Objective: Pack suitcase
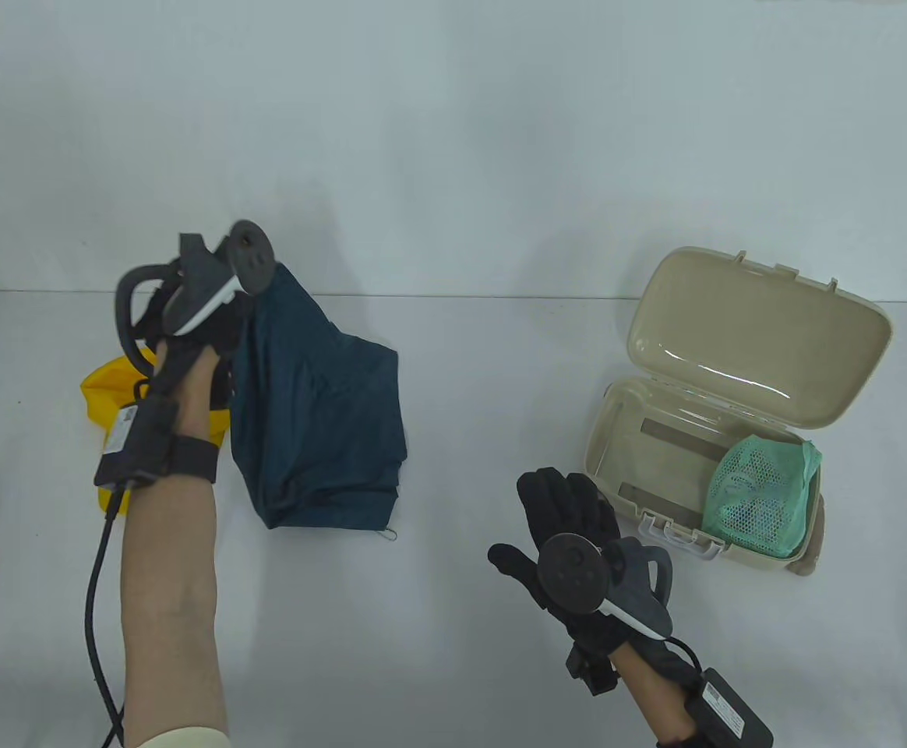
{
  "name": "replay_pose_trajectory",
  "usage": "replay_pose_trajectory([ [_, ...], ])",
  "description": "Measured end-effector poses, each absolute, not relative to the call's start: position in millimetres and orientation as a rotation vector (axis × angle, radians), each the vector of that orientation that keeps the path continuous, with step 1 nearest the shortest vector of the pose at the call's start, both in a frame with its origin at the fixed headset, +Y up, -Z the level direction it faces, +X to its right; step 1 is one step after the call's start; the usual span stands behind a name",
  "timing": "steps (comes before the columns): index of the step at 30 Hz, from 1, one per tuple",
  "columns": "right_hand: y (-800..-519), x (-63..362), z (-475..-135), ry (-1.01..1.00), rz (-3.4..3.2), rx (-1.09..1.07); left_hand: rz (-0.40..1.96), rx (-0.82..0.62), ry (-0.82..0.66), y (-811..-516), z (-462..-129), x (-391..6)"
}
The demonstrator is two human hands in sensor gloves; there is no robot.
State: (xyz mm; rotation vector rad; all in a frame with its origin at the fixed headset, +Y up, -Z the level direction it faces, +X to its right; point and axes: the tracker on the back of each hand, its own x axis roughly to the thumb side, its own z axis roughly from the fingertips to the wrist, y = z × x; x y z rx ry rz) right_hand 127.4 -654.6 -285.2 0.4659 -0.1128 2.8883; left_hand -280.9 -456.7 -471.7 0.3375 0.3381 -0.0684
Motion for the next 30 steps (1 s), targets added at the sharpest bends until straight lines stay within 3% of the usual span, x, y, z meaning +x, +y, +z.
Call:
replay_pose_trajectory([
  [2,-652.9,129.8,-285.3,-0.124,2.881,0.454,-0.017,0.493,0.426,-399.8,-446.3,-293.4],
  [5,-652.2,131.5,-286.3,-0.125,2.867,0.444,0.051,0.663,0.408,-341.1,-409.1,-282.4],
  [8,-652.8,132.8,-287.3,-0.119,2.868,0.434,0.062,0.739,0.253,-337.4,-382.1,-240.4],
  [11,-650.3,138.0,-286.9,-0.143,2.860,0.408,0.012,0.708,0.081,-401.5,-364.8,-178.4],
  [13,-648.8,142.3,-287.2,-0.157,2.854,0.384,-0.052,0.559,-0.035,-481.7,-362.7,-134.5],
  [14,-648.4,143.8,-287.6,-0.162,2.853,0.373,-0.063,0.506,-0.061,-507.8,-363.1,-122.9],
  [16,-648.0,148.6,-289.5,-0.176,2.850,0.332,-0.097,0.290,-0.144,-596.1,-367.6,-86.7],
  [20,-647.2,158.9,-292.5,-0.190,2.841,0.254,-0.114,-0.039,-0.253,-695.8,-364.2,-45.7],
  [24,-646.1,167.8,-297.0,-0.189,2.808,0.195,-0.058,-0.207,-0.400,-732.1,-343.1,-10.1],
  [30,-645.8,175.3,-300.8,-0.177,2.785,0.146,-0.285,-0.313,-0.571,-746.5,-324.0,11.5],
])
